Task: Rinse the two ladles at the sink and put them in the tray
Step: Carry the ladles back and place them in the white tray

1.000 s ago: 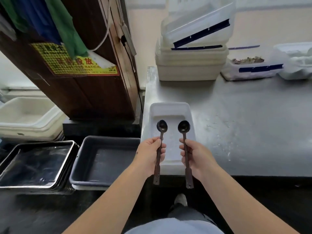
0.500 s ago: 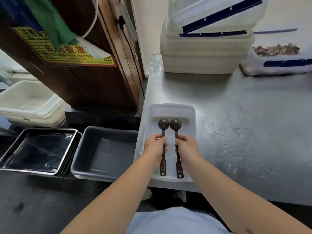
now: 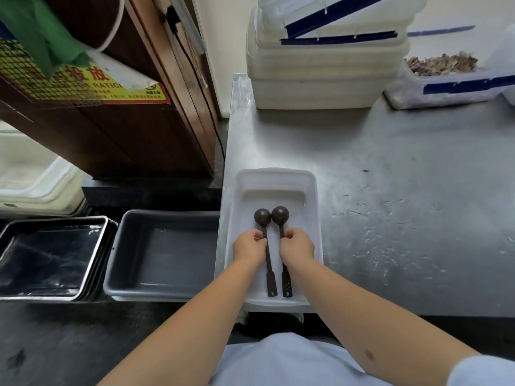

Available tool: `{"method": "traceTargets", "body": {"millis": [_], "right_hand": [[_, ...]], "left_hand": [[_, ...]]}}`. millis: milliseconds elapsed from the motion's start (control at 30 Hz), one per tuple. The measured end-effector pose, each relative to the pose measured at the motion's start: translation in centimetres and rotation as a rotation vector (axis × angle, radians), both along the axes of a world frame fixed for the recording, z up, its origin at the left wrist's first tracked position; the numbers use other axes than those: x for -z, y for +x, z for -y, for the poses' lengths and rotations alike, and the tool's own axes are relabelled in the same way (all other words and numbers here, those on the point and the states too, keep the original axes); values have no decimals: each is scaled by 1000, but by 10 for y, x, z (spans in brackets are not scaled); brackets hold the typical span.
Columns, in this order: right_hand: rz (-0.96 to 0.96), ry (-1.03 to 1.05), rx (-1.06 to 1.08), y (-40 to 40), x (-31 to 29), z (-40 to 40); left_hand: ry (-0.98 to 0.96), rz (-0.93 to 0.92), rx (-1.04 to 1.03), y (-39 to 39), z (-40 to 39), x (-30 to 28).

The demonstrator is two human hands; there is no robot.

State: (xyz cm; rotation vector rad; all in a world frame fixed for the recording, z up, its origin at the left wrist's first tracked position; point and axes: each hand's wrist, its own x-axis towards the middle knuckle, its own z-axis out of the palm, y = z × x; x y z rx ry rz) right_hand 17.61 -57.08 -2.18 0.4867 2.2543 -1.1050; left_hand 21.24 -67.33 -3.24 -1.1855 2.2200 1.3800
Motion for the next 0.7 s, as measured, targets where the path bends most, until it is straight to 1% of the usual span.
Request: {"method": "traceTargets", "body": {"millis": [100, 233, 300, 367, 433, 500, 567, 700], "right_hand": [[-9, 71, -66, -2, 2, -2], [-30, 104, -157, -1, 3, -6], [-62, 125, -218, 2, 3, -6], [-127, 151, -331, 9, 1, -6], [-180, 196, -505, 17, -1, -8], [-199, 246, -632, 22, -2, -10], [-188, 287, -687, 24, -3, -12], [-177, 317, -725, 23, -4, -14]], "left_hand": [[-54, -6, 67, -3, 1, 4], [-146, -36, 133, -3, 1, 3], [-198, -50, 208, -1, 0, 2], [-249, -36, 344, 3, -2, 1], [-314, -5, 500, 8, -4, 1], [-373, 4, 586, 11, -3, 1], [-378, -15, 601, 12, 0, 1], [-347, -28, 638, 14, 3, 0]]}}
